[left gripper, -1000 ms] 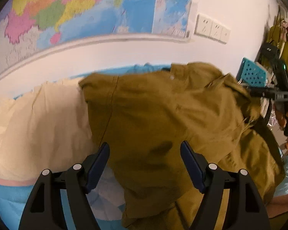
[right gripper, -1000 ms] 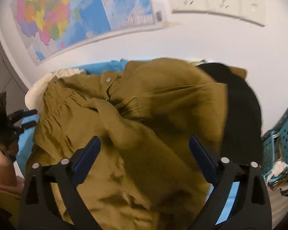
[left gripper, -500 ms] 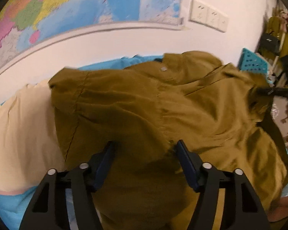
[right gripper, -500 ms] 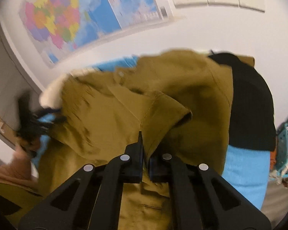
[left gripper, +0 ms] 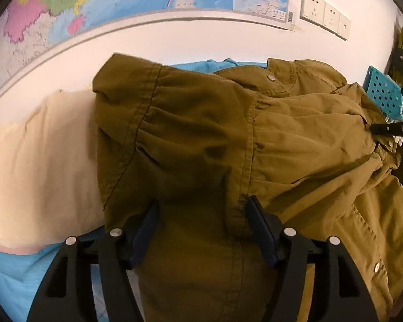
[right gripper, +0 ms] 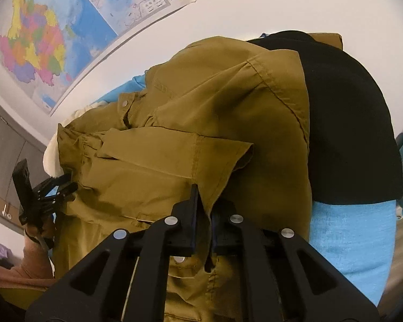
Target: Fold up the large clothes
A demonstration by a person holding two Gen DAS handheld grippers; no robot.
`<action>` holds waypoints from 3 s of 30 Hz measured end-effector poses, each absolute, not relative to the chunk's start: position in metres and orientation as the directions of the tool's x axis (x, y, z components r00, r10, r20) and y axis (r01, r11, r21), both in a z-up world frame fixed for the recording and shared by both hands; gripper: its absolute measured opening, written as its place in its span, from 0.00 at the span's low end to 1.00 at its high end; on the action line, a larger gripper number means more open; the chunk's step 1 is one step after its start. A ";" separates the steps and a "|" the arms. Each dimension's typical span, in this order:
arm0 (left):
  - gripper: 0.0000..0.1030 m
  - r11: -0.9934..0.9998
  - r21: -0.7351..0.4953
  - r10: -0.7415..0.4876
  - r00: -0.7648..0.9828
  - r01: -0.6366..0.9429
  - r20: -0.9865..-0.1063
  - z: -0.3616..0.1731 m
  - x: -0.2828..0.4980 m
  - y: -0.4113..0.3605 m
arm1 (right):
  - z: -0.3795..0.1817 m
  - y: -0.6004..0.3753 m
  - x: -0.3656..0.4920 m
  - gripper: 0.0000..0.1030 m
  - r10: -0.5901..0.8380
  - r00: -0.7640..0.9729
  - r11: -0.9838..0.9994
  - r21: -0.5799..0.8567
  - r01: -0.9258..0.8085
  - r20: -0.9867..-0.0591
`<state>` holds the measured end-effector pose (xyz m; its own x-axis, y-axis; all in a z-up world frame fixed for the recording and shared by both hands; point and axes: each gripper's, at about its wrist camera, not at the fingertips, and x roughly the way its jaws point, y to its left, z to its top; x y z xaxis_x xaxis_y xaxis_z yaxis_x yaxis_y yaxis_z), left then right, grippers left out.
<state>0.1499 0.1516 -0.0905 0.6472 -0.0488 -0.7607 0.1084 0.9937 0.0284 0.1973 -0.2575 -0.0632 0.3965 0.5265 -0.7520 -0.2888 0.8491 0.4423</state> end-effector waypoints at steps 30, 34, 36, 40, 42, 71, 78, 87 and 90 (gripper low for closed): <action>0.65 0.980 0.100 -0.039 0.662 0.171 -0.748 -0.090 0.163 0.127 | -0.059 -0.221 0.196 0.35 0.452 0.496 0.881 0.283 -0.380 -0.741; 0.67 0.975 0.113 -0.050 0.687 0.190 -0.725 -0.081 0.157 0.122 | -0.035 -0.209 0.179 0.36 0.495 0.520 0.852 0.271 -0.448 -0.696; 0.67 0.973 0.116 -0.056 0.694 0.199 -0.718 -0.077 0.157 0.118 | -0.030 -0.196 0.177 0.36 0.518 0.510 0.833 0.269 -0.484 -0.687; 0.68 0.971 0.121 -0.059 0.699 0.206 -0.712 -0.078 0.161 0.115 | -0.033 -0.170 0.183 0.35 0.509 0.494 0.822 0.227 -0.522 -0.705; 0.68 0.973 0.120 -0.053 0.691 0.199 -0.721 -0.082 0.164 0.117 | -0.041 -0.162 0.192 0.35 0.506 0.478 0.821 0.232 -0.521 -0.718; 0.71 0.971 0.033 -0.133 0.652 0.236 -0.746 -0.108 0.121 0.142 | -0.062 -0.219 0.159 0.34 0.369 0.459 0.888 0.162 -0.430 -0.808; 0.72 0.977 0.090 -0.068 0.678 0.195 -0.732 -0.111 0.114 0.137 | -0.062 -0.220 0.151 0.41 0.322 0.509 0.915 0.124 -0.385 -0.798; 0.73 0.981 0.068 -0.080 0.699 0.182 -0.711 -0.108 0.079 0.146 | -0.041 -0.175 0.122 0.47 0.445 0.488 0.831 0.143 -0.538 -0.751; 0.73 0.983 0.077 -0.058 0.682 0.167 -0.729 -0.117 0.078 0.147 | -0.067 -0.160 0.129 0.41 0.421 0.418 0.822 0.145 -0.550 -0.805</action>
<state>0.0781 0.1468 -0.1174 0.6824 -0.0584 -0.7286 0.1667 0.9830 0.0773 0.1293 -0.1599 -0.0666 0.4176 0.4213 -0.8051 -0.5501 0.8224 0.1451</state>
